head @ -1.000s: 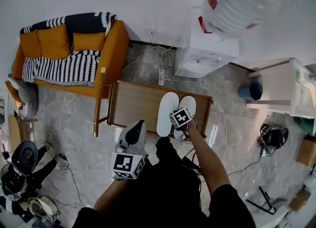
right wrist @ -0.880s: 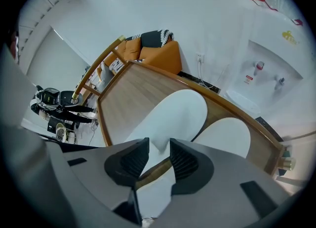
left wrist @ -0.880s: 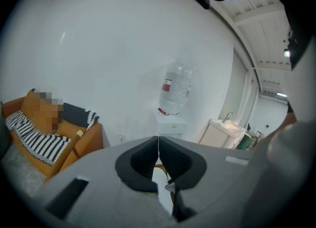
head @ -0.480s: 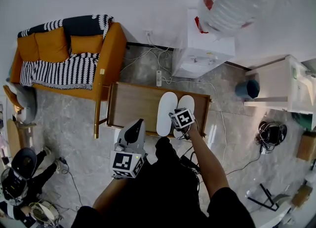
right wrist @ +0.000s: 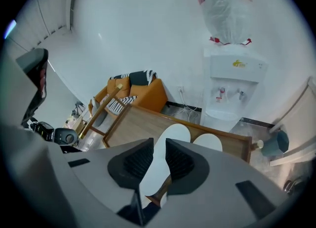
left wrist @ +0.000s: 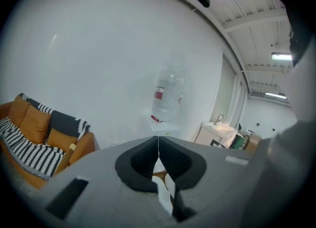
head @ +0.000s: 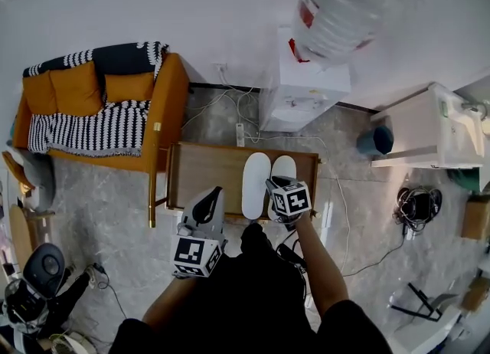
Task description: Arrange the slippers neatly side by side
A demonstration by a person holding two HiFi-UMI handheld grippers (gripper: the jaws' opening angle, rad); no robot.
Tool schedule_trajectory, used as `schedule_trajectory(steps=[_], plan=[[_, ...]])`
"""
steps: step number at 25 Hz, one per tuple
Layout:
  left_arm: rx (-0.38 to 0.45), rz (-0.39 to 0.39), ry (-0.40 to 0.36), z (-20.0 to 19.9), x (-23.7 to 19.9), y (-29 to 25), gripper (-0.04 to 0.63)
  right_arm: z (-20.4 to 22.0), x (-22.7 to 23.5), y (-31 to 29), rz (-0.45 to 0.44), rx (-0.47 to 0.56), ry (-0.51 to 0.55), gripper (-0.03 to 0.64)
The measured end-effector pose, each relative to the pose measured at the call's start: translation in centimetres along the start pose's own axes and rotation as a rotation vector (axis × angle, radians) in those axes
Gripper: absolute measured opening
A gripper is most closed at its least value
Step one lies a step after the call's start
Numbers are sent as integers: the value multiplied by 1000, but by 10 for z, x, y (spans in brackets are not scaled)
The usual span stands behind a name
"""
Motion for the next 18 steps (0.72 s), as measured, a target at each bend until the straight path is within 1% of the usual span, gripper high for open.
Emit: schedule_trajectory(steps=[5, 12, 18], plan=[[19, 34, -18, -10, -1, -1, 18, -16, -8, 40, 67, 134, -44, 49], [40, 75, -39, -19, 4, -2, 18, -30, -26, 107, 131, 377, -116, 26], [55, 99, -57, -27, 5, 1, 17, -32, -55, 161, 219, 572, -96, 20]])
Point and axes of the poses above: the fingertips, and each gripper's own axes: y backward along the fingers, x to its right, z out of its underside, the point moved 7 cm from there along y, backward along the fingers, and after that the axes turned 2 degrees about -y, right-handed, at the moved point
